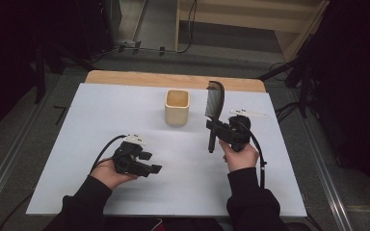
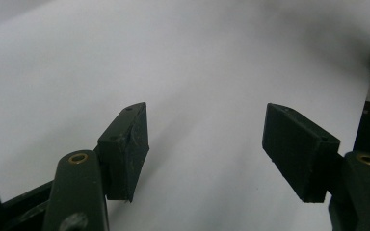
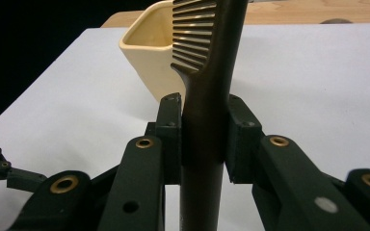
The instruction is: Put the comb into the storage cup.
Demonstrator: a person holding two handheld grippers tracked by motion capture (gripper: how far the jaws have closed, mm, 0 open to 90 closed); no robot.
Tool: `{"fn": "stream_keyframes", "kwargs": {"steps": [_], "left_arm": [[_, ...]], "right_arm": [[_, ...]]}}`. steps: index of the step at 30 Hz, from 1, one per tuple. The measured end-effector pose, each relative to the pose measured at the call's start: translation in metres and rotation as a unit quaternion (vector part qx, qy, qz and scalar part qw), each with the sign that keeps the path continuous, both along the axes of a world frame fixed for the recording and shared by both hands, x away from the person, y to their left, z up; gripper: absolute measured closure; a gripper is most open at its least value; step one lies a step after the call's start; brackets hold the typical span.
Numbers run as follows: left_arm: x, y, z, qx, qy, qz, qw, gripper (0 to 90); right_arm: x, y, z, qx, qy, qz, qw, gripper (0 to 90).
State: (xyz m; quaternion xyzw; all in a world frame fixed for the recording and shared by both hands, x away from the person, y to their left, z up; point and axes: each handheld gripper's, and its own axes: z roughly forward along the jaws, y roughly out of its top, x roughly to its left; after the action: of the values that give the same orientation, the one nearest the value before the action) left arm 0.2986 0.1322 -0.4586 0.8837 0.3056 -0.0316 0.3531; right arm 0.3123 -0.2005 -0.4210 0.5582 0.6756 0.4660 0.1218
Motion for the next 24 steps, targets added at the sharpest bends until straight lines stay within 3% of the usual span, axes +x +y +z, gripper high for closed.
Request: {"fn": "stream_keyframes", "kwargs": {"steps": [18, 24], "left_arm": [[-0.006, 0.023, -0.001, 0.002, 0.001, 0.027, 0.9996, 33.8], [-0.006, 0.030, -0.001, 0.002, 0.001, 0.036, 0.9994, 33.8]], "right_arm": [[0.010, 0.012, 0.004, 0.001, -0.005, 0.015, 0.9999, 70.1], [0.011, 0.019, 0.005, -0.015, -0.016, 0.017, 0.9996, 70.2]]}}
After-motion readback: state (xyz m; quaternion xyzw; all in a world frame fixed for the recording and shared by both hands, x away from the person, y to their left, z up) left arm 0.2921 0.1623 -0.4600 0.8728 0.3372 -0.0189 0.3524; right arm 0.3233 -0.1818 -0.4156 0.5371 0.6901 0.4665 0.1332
